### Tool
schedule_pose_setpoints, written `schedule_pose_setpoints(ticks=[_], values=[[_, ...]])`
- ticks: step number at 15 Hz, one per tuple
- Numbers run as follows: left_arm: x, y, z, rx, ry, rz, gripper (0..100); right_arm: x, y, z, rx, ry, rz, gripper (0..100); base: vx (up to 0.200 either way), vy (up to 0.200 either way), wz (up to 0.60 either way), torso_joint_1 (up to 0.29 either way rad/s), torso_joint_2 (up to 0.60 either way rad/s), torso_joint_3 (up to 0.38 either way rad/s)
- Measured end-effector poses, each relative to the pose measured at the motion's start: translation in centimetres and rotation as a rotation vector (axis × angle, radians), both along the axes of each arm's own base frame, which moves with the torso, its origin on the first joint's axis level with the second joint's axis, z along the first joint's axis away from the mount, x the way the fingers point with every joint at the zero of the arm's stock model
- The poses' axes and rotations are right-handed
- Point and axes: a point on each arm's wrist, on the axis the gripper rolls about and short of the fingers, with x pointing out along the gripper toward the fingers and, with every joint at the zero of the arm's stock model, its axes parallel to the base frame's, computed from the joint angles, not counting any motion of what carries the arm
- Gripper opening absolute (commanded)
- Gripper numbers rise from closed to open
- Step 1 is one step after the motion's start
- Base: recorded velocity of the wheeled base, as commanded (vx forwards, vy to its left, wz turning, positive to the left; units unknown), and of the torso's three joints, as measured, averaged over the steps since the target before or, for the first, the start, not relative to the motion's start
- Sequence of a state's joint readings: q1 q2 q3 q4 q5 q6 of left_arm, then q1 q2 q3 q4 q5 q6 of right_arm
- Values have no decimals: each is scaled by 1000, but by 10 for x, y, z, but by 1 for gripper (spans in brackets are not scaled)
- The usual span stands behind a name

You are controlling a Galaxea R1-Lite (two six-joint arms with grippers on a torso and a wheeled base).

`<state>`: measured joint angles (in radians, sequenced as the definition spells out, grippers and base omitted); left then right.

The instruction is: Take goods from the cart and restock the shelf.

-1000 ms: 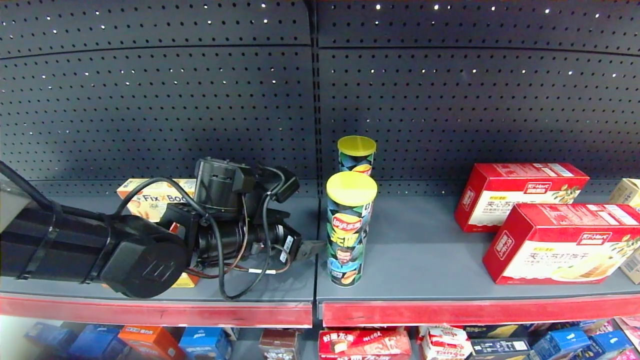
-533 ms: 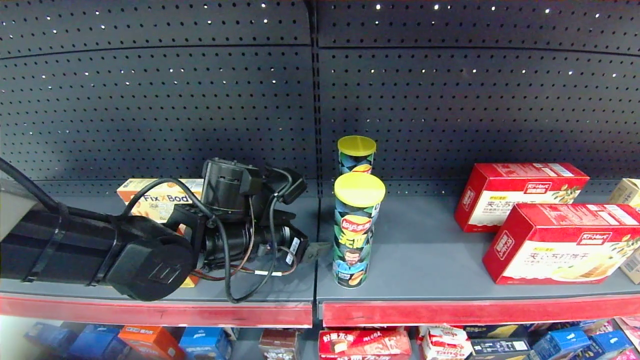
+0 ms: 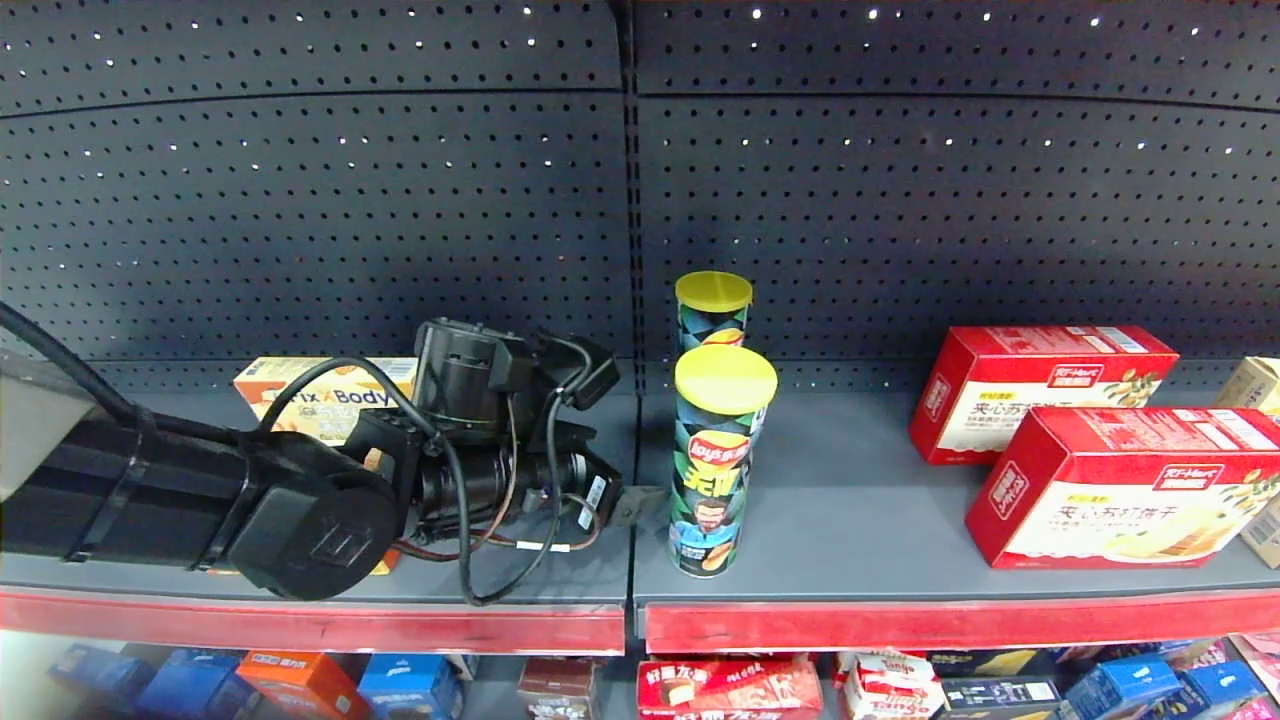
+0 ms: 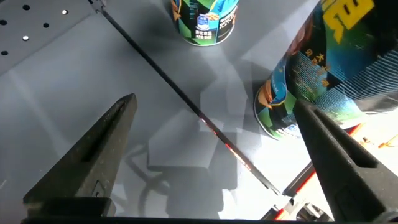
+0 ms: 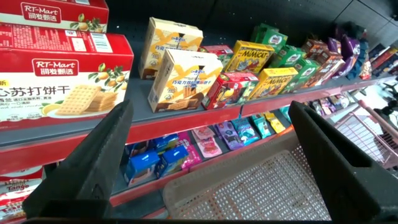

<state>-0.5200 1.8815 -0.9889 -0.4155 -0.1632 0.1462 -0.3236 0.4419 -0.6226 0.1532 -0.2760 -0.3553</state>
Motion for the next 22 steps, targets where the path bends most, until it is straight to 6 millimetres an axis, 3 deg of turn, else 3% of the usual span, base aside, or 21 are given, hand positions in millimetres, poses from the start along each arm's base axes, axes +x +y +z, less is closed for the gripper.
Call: schedule_pose_setpoints(ticks=[7,10,14,18,22], values=[[6,0,-4,5,5,20,100,0,0,-1,3,4,0,100,0,0,0,0,0,0],[9,21,-7,15,20,83,100,1,0,-1,5,6,2,100,0,0,0,0,0,0],[-5,62,19,-51,-7,200,100,2,-1,0,23,-5,10,100,0,0,0,0,0,0],[-52,115,52,-106,-96,331,100,4,-1,-1,26,2,18,100,0,0,0,0,0,0],[-140,157,59,-154,-174,453,100,5,-2,-5,29,15,23,100,0,0,0,0,0,0]])
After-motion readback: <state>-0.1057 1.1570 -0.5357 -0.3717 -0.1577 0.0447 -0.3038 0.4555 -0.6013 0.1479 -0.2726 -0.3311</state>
